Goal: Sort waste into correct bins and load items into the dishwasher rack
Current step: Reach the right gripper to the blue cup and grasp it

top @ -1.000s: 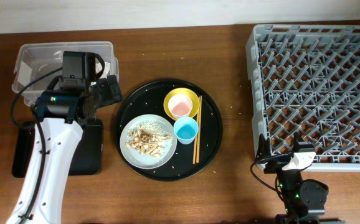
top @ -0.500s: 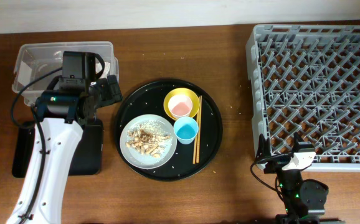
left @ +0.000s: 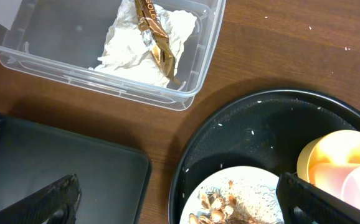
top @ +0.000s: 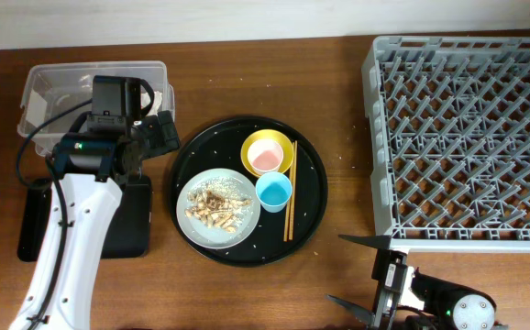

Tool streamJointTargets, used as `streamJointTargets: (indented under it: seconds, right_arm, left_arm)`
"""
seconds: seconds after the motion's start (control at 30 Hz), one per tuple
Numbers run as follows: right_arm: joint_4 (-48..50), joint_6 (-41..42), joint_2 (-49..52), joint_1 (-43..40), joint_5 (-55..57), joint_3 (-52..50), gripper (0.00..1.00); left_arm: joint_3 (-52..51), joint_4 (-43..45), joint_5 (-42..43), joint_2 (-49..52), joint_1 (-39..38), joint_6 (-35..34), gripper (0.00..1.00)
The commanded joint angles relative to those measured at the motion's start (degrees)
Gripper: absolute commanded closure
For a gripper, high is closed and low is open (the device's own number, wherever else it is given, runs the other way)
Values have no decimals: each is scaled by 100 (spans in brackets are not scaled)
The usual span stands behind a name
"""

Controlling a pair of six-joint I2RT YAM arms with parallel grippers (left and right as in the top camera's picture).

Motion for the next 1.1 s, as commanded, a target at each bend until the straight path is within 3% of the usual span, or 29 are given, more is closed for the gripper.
streamJointTargets:
  seconds: [0.0,0.07,0.17,0.2,0.23,0.3,0.47,0.57,0.67,0.77,0.83,0.93,1.07]
  right_arm:
    - [13,44,-37,-17,411,-31,2]
    - [-199,74,-37,-17,793,-31,2]
    - [-1858,890,-37,-17,2476,-31,1]
    - [-1716,1154,-37,-17,2479,-31,2]
    - [-940,2157,-37,-17,2074,-31,2]
    - [-450,3862,-37,-17,1467,-31,2]
    - [-483,5007,-37,-17,2483,-15,2]
    - [-1019,4929,-26,-17,3134,175,2]
    - [-1692,4046,407,-17,3235,809,2]
    - [-2898,2684,1878,-11,3327,2162,2]
    - [-4297,1657,3084,11,3552,3204,2]
    - [-6046,1049,4964,1233,5130,5090,2]
    - [-6872,1318,6452,3600,7285,6651,2]
  left_arm:
    - [-39,11,-79,-70,9,68,0]
    - [-39,11,-81,-70,7,68,1]
    - [-39,11,-79,-70,7,68,1]
    - [-39,11,-79,-70,7,68,1]
    - [-39,9,-81,-70,7,68,1]
    - [-39,11,-81,-70,7,68,1]
    - [-39,9,-81,-70,7,68,1]
    - [-39,11,-81,-70,7,68,0]
    - [-39,11,-79,-70,7,68,1]
    - [-39,15,-81,-70,7,68,1]
    - [-39,13,-81,-70,7,68,1]
    - [-39,13,-81,-70,7,68,1]
    - [-39,9,-83,-70,11,68,1]
